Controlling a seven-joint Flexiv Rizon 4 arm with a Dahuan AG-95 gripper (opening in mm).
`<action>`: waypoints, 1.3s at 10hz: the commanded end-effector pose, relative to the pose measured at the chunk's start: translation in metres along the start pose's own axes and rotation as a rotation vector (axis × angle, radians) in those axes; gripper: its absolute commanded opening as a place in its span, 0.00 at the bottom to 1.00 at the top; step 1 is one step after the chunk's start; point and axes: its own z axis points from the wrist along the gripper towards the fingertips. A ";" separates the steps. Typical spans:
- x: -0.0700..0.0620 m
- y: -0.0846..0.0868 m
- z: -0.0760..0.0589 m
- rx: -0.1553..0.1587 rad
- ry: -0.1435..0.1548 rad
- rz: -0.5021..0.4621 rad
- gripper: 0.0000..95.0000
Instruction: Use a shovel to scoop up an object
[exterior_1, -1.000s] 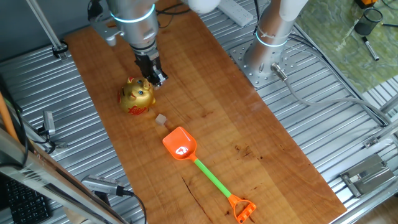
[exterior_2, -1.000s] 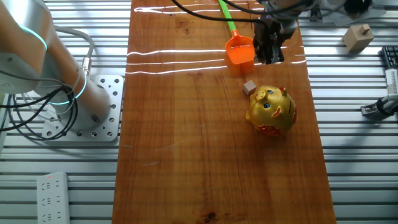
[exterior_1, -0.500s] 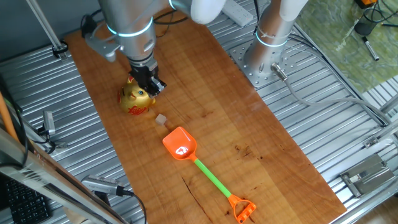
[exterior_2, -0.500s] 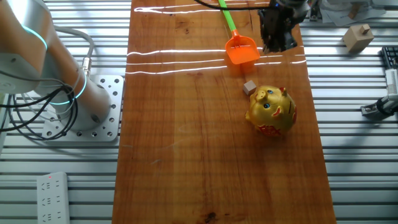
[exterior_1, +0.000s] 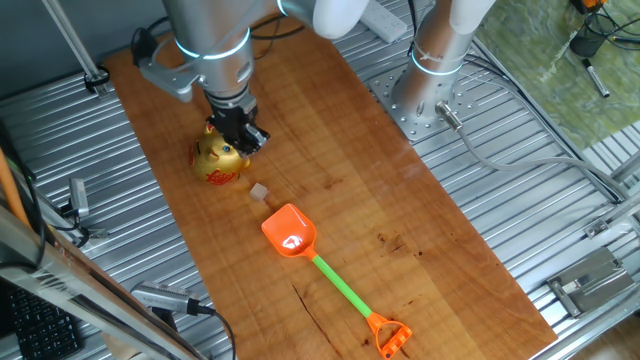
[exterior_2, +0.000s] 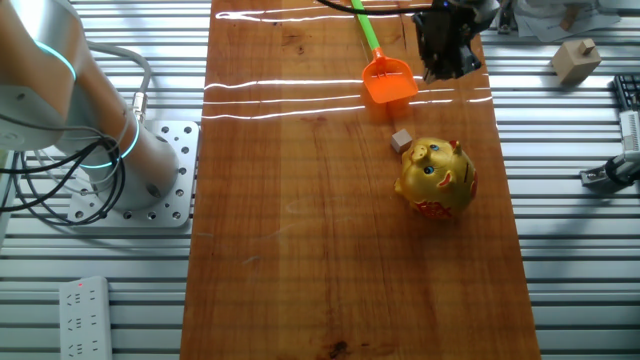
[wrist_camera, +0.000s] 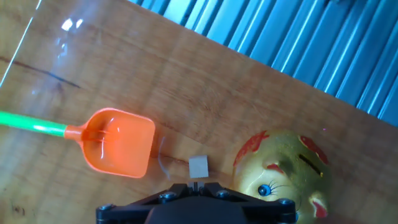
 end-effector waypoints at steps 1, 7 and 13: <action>0.000 0.000 0.000 0.004 0.001 -0.208 0.00; 0.000 0.000 0.000 0.005 -0.052 -0.475 0.00; 0.000 0.000 0.000 0.019 -0.001 -0.710 0.00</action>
